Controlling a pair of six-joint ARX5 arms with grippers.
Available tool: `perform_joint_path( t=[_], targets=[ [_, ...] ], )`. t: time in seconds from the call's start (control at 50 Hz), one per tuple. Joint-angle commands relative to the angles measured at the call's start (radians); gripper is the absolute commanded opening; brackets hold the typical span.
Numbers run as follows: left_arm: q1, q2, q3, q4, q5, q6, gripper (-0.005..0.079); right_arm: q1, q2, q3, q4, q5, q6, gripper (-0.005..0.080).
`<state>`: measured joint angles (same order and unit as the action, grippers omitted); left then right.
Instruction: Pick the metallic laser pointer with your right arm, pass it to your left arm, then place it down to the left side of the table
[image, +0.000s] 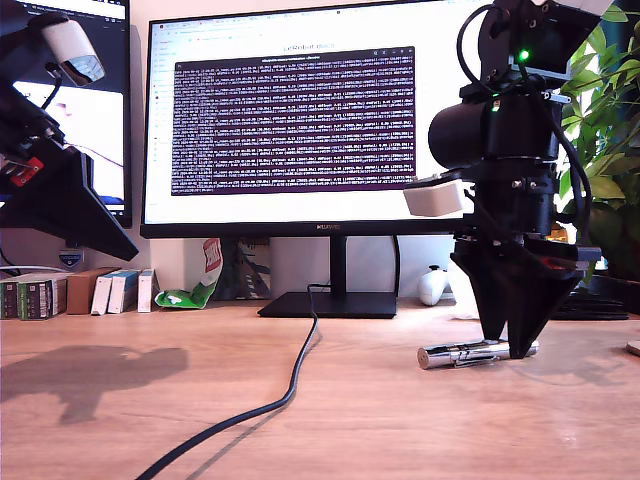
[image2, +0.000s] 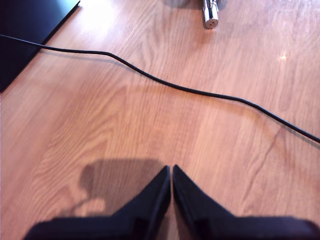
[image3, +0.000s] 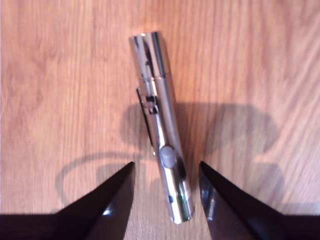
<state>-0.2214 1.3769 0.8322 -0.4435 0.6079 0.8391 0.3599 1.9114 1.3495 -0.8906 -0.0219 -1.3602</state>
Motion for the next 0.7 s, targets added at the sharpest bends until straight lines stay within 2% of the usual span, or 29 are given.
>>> perform_joint_path(
  t=[0.0,0.12,0.34,0.52,0.6,0.68],
  targets=[
    [0.006,-0.001,0.008,0.007,0.003,0.006,-0.002,-0.016,0.01,-0.008,0.0,-0.019,-0.003,0.0334],
    [0.013,-0.001,0.008,0.017,0.003,0.006,-0.002,-0.029,0.01,-0.014,-0.019,-0.043,-0.003,0.0227],
    [0.018,-0.001,0.008,0.026,0.003,0.006,-0.0019,-0.04,0.01,-0.055,0.001,-0.058,-0.002,0.0201],
    [0.019,-0.001,0.008,0.034,0.003,0.006,-0.0019,-0.04,0.01,-0.096,0.011,-0.062,-0.002,0.0079],
    [0.019,-0.001,0.008,0.041,0.003,0.006,-0.0019,-0.04,0.01,-0.098,0.015,-0.081,0.004,-0.0013],
    [0.019,-0.001,0.008,0.043,0.005,0.006,-0.0019,-0.04,0.01,-0.098,0.022,-0.081,0.013,-0.0011]
  ],
)
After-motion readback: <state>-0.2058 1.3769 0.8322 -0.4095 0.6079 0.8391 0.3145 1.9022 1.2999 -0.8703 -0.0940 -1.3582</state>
